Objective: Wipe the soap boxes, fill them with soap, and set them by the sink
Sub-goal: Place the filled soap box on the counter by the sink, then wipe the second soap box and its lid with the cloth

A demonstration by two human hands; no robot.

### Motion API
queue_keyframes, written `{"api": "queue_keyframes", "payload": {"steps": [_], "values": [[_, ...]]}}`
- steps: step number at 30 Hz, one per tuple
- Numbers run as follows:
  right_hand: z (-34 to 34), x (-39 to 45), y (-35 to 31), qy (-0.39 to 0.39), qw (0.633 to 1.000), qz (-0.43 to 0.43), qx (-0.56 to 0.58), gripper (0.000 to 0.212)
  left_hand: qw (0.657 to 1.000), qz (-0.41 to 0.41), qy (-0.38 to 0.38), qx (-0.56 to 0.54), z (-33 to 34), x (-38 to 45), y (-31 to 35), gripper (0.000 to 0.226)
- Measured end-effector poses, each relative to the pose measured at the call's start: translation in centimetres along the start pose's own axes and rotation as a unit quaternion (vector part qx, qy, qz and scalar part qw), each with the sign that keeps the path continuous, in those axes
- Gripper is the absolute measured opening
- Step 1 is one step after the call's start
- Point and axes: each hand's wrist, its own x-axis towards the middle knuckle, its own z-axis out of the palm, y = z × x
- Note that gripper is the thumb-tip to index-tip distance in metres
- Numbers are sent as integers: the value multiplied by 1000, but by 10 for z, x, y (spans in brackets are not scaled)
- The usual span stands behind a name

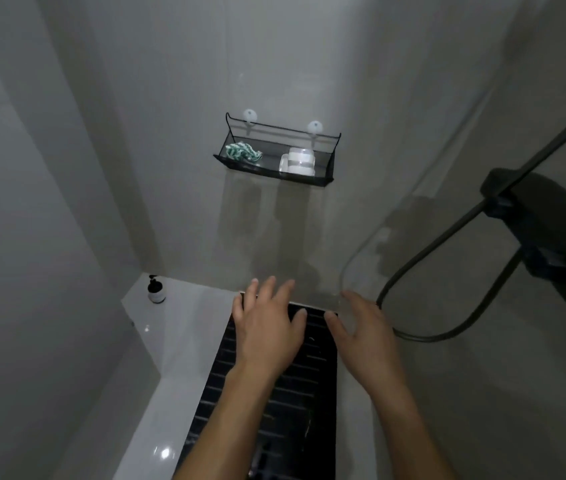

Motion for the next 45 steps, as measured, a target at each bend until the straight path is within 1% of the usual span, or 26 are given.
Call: {"api": "queue_keyframes", "payload": {"steps": [6,13,19,26,32,41,45], "values": [[18,85,-54,16,1000,11,7,56,1000,19,11,-14,-25,104,-29,57],[38,157,-76,22,1000,18,-2,56,1000,18,3,-15,-26,181,-50,57],[51,228,-75,37,999,5,-4,55,1000,25,15,-7,-18,250,-54,57],[59,348,-73,27,999,-20,15,56,1000,0,29,8,-5,356,-45,57],[53,436,-72,34,998,-30,35,50,999,-13,38,10,1,438,-29,55],[60,505,-65,43,998,-18,49,42,999,-40,26,13,15,502,-43,55],[64,526,-73,75,995,-17,66,38,999,-34,19,28,14,533,-57,57]]}}
